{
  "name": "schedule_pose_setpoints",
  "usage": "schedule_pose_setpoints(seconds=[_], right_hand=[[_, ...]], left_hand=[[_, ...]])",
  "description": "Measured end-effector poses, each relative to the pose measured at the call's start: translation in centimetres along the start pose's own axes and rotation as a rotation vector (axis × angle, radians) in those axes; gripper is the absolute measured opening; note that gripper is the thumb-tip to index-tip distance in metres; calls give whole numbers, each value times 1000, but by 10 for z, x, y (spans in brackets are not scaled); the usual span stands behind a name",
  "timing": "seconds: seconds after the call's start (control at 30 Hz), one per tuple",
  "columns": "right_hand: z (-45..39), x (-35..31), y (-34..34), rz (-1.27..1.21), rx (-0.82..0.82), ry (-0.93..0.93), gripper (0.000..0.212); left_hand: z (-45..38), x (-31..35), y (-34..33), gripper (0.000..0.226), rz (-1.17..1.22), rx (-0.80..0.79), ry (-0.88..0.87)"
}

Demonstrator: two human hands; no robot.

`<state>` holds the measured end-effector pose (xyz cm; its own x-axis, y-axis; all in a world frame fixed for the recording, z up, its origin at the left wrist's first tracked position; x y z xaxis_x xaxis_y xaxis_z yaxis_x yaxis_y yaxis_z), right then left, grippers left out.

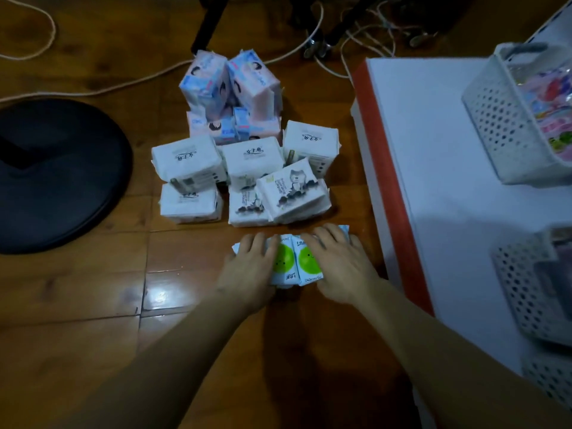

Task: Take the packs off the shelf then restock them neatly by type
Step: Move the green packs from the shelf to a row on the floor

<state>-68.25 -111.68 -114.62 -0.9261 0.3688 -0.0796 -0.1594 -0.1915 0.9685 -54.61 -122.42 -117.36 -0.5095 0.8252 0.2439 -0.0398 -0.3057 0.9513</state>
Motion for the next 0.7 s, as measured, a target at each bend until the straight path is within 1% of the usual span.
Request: schedule_pose_setpoints(seconds=[0.07,0.2,0.33,0.43,0.5,0.6,0.7], right_hand=[[-9,5,-15,-15,-8,-2,93],[-9,8,-39,-36,-72,-21,96],[0,8,-22,-33,-87,-20,104],[14,7,19,-50,-51,-33,99],[27,4,58,-61,-10,-27,90],[50,-6,131,-67,44,-25,80],[74,-21,229,-77,110,-27,74]], left_hand=[[-10,-5,-11,99,-22,-4,3],[-12,-12,-30,101,-15,-77,-5],[-2,-10,-19,110,-24,-100,7],[9,0,19,108,-53,-124,43],[22,11,57,99,-81,-147,37],[44,32,128,84,-95,-74,34],[66,56,225,71,-41,18,75]])
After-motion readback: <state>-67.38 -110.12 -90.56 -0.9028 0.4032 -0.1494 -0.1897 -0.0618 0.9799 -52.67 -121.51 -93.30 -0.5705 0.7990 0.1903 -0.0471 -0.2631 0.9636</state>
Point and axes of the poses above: each hand's wrist, its own z-axis away from the middle knuckle, its own y-axis out of the back of the hand, x = y × z, the point moved 4 cm from there along -z, towards the middle knuckle, and after that the axes turned 13 degrees about x, right-handed, at the moved point
